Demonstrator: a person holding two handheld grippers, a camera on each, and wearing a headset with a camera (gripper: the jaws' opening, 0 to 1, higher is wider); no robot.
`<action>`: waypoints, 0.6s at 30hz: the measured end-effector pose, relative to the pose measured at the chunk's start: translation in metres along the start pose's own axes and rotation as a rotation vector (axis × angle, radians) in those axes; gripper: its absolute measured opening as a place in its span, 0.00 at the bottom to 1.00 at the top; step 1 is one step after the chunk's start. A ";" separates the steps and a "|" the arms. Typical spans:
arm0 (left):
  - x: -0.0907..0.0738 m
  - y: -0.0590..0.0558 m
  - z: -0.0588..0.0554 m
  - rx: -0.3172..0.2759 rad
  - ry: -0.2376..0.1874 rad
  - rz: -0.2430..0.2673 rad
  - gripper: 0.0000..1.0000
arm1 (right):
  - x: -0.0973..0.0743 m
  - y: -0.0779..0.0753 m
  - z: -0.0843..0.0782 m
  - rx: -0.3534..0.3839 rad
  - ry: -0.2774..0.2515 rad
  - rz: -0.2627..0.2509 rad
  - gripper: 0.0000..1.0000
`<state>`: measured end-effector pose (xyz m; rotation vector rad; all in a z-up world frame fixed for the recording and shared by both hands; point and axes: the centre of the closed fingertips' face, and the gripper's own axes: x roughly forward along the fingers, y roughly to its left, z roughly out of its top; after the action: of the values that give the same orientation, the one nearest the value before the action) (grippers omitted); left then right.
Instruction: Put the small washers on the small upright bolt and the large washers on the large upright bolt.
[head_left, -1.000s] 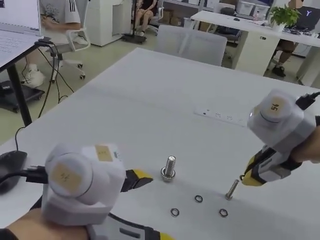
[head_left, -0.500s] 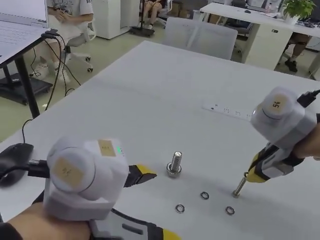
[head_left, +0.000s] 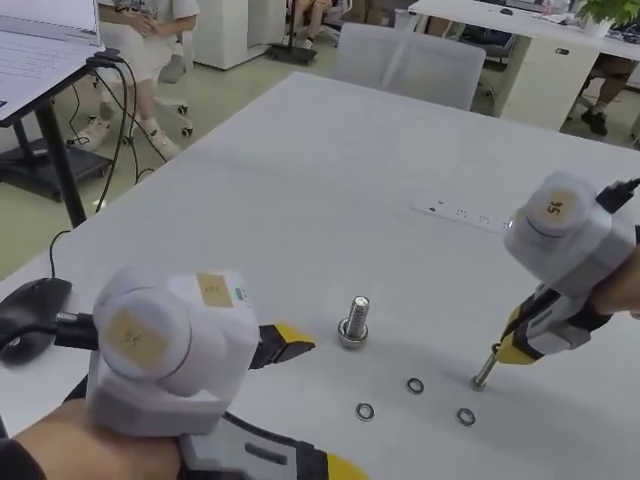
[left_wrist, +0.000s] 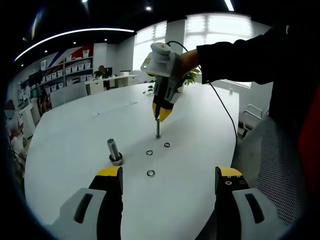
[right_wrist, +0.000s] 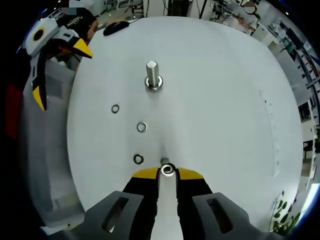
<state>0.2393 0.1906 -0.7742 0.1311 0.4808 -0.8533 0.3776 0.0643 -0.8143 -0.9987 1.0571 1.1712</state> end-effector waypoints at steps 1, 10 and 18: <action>0.000 0.000 0.000 -0.001 0.001 0.000 0.75 | 0.000 0.000 0.000 -0.001 0.000 0.002 0.14; 0.003 0.000 0.000 -0.001 0.006 0.002 0.75 | 0.005 -0.002 -0.005 0.004 0.008 0.013 0.14; 0.004 0.000 0.001 -0.004 0.007 0.004 0.75 | 0.011 -0.002 -0.005 0.004 0.014 0.022 0.14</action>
<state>0.2421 0.1877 -0.7752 0.1313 0.4888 -0.8482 0.3803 0.0615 -0.8264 -0.9952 1.0834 1.1807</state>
